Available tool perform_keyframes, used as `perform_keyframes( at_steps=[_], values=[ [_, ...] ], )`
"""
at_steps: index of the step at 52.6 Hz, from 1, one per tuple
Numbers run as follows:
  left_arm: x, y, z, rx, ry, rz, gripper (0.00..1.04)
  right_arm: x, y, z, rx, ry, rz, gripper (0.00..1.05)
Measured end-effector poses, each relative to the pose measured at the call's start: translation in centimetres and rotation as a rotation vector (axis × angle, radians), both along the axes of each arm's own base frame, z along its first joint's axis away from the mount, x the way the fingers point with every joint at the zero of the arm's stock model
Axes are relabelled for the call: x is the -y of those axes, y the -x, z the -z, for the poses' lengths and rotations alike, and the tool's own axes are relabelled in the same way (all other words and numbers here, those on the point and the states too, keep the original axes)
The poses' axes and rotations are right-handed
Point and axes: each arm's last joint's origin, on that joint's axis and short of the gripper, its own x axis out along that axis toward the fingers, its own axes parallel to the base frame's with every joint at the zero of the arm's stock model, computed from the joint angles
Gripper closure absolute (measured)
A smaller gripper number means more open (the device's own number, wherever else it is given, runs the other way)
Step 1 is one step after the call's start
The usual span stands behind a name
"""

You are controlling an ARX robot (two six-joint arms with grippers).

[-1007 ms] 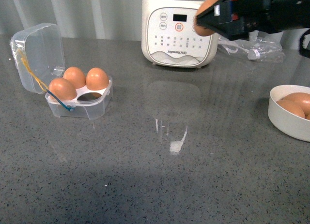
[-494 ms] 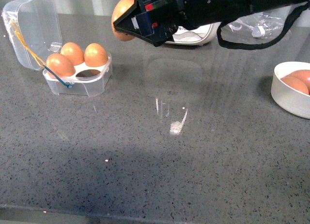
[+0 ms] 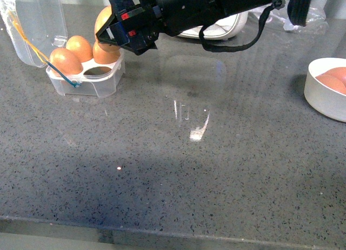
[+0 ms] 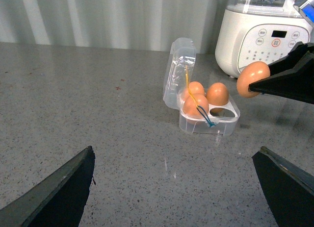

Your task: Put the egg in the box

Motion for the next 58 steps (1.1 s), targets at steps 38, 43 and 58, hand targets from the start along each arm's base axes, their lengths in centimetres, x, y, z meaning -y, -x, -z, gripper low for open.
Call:
perform_keyframes(
  at_steps=[38,43,58],
  values=[
    [0.0,0.0,0.0,0.0,0.0,0.0,0.07,-2.3,0.2,1.1,0.007,0.079,-0.043,0.62],
    [0.0,0.0,0.0,0.0,0.0,0.0,0.07,-2.4,0.0,1.1,0.019,0.09,-0.031,0.62],
    [0.0,0.0,0.0,0.0,0.0,0.0,0.07,-2.8,0.0,1.0,0.026,0.101,-0.038,0.53]
  ],
)
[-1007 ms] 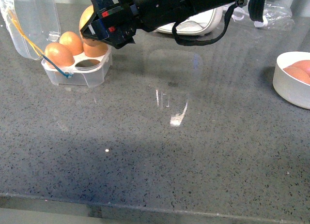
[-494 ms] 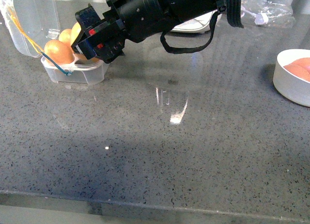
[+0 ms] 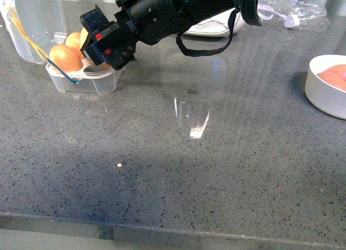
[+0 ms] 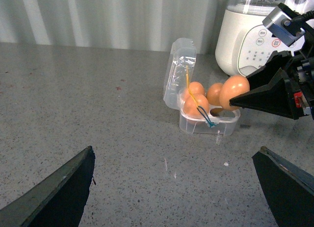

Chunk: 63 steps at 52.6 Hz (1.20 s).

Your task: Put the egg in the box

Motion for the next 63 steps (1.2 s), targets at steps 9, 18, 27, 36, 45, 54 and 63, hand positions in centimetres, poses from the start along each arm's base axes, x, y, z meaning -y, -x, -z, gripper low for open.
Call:
perform_keyframes(
  at_steps=[9,18,27,36,45,54,63],
  values=[
    [0.0,0.0,0.0,0.0,0.0,0.0,0.07,0.0,0.0,0.1,0.0,0.007,0.002,0.23],
    [0.0,0.0,0.0,0.0,0.0,0.0,0.07,0.5,0.2,-0.3,0.009,-0.014,0.014,0.08],
    [0.0,0.0,0.0,0.0,0.0,0.0,0.07,2.0,1.2,-2.3,0.039,-0.088,0.039,0.07],
    [0.0,0.0,0.0,0.0,0.0,0.0,0.07,6.2,3.0,-5.1,0.102,-0.173,0.138,0.07],
    [0.0,0.0,0.0,0.0,0.0,0.0,0.07,11.2,3.6,-5.0,0.099,-0.206,0.375,0.07],
    [0.0,0.0,0.0,0.0,0.0,0.0,0.07,15.0,2.9,-5.1,0.045,-0.259,0.667,0.07],
    [0.0,0.0,0.0,0.0,0.0,0.0,0.07,18.8,3.2,-6.8,0.076,-0.325,1.048,0.07]
  ],
)
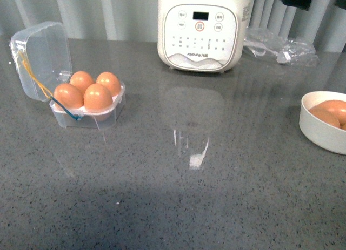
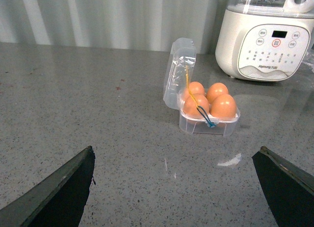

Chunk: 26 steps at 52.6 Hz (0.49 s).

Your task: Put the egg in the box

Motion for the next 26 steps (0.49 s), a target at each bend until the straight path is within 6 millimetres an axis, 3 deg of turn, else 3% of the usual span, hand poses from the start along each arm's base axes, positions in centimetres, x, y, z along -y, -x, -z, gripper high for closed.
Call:
perform_keyframes(
  at_steps=[9,26],
  values=[
    [0.0,0.0,0.0,0.0,0.0,0.0,0.07,2.3,1.1,-0.3,0.026,0.013,0.245,0.07],
    [0.0,0.0,0.0,0.0,0.0,0.0,0.07,5.7,5.0,-1.5,0.176,0.064,0.455,0.07]
  ],
)
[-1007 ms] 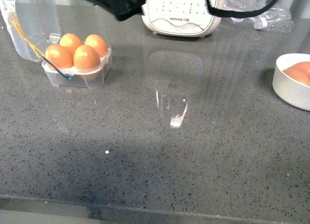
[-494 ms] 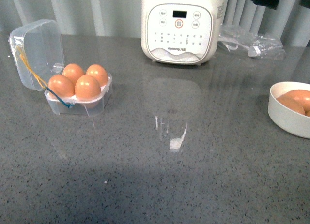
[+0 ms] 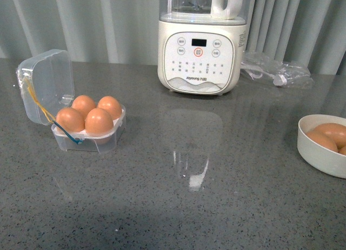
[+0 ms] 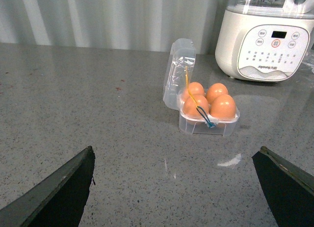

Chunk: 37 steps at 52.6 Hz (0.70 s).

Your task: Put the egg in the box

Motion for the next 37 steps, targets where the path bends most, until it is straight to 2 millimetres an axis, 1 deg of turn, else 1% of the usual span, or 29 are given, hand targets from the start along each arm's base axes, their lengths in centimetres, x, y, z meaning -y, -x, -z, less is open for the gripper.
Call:
perform_keyframes(
  at_steps=[3,10,12,13,15,17,19,24,28,30,31,34,35,37],
  values=[
    [0.0,0.0,0.0,0.0,0.0,0.0,0.07,0.4,0.7,0.3,0.015,0.021,0.017,0.07],
    [0.0,0.0,0.0,0.0,0.0,0.0,0.07,1.2,2.0,1.7,-0.001,0.073,0.063,0.07],
    [0.0,0.0,0.0,0.0,0.0,0.0,0.07,1.4,2.6,2.0,-0.005,0.075,-0.041,0.13],
    [0.0,0.0,0.0,0.0,0.0,0.0,0.07,1.3,3.2,2.3,-0.004,0.076,-0.123,0.19],
    [0.0,0.0,0.0,0.0,0.0,0.0,0.07,1.1,4.4,2.8,-0.003,0.076,-0.221,0.28],
    [0.0,0.0,0.0,0.0,0.0,0.0,0.07,1.0,5.7,3.2,-0.001,0.077,-0.266,0.36],
    [0.0,0.0,0.0,0.0,0.0,0.0,0.07,0.9,6.9,3.6,0.002,0.078,-0.275,0.45],
    [0.0,0.0,0.0,0.0,0.0,0.0,0.07,1.0,9.1,4.3,-0.002,0.078,-0.272,0.65],
    [0.0,0.0,0.0,0.0,0.0,0.0,0.07,1.0,10.1,4.8,0.005,0.079,-0.272,0.76],
    [0.0,0.0,0.0,0.0,0.0,0.0,0.07,1.0,10.6,5.1,0.008,0.079,-0.272,0.83],
    [0.0,0.0,0.0,0.0,0.0,0.0,0.07,1.0,10.8,5.2,0.008,0.079,-0.272,0.85],
    [0.0,0.0,0.0,0.0,0.0,0.0,0.07,1.0,11.7,6.0,0.004,0.079,-0.271,0.99],
    [0.0,0.0,0.0,0.0,0.0,0.0,0.07,1.0,12.0,6.3,0.0,0.082,-0.272,1.02],
    [0.0,0.0,0.0,0.0,0.0,0.0,0.07,1.0,12.5,6.7,-0.001,0.08,-0.272,1.02]
  ],
)
